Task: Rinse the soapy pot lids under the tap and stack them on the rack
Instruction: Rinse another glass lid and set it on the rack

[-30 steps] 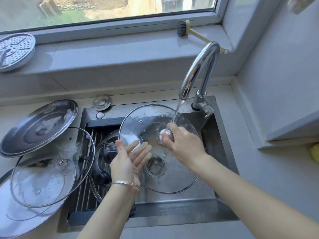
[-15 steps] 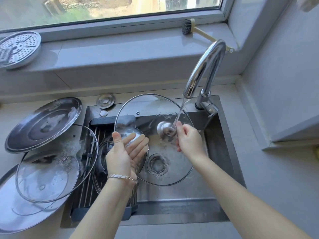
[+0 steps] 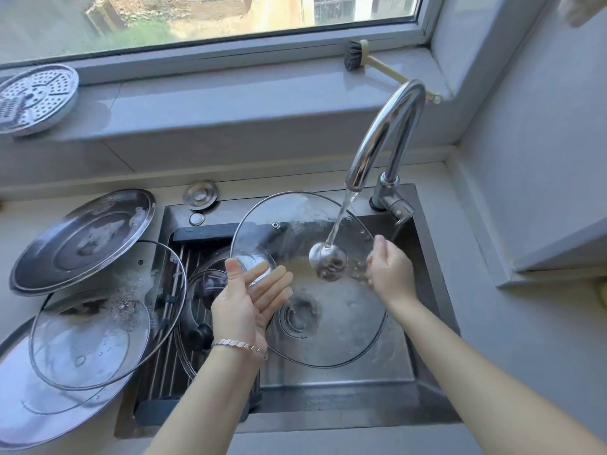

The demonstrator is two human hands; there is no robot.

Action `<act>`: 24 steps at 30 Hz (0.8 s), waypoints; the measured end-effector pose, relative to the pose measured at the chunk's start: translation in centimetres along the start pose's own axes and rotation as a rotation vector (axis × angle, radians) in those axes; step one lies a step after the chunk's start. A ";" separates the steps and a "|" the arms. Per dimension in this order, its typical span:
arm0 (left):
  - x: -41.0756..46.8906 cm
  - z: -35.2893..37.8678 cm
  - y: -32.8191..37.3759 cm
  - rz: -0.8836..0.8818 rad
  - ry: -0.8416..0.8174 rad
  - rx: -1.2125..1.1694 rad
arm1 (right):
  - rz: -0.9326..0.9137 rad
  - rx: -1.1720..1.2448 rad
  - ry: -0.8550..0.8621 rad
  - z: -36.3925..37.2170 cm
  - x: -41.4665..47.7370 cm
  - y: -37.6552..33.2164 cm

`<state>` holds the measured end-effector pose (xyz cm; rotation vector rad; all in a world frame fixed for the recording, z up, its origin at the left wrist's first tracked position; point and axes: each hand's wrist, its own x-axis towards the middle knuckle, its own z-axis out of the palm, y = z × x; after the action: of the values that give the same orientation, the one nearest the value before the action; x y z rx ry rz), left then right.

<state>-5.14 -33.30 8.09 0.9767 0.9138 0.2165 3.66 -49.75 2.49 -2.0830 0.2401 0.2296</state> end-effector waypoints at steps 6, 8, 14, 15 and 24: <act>0.8 -0.9 -1.0 -0.193 -0.095 -0.132 | 0.421 0.486 -0.145 -3.1 1.2 3.0; 1.2 -0.9 -2.2 -0.267 -0.117 -0.137 | 0.396 0.512 -0.182 -4.0 1.0 2.3; 3.0 0.0 -5.9 -0.481 -0.005 0.157 | 0.221 0.275 -0.068 -6.3 1.7 1.7; 2.9 0.3 -6.3 -0.537 0.005 0.167 | 0.182 0.249 -0.061 -6.6 2.0 1.3; 3.3 0.9 -4.4 -0.503 0.016 -0.067 | 0.011 0.320 -0.044 -7.5 2.5 0.9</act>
<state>-3.39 -34.64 2.93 0.6580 1.1286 -0.1704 6.27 -56.92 4.81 -1.7588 0.2447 0.2270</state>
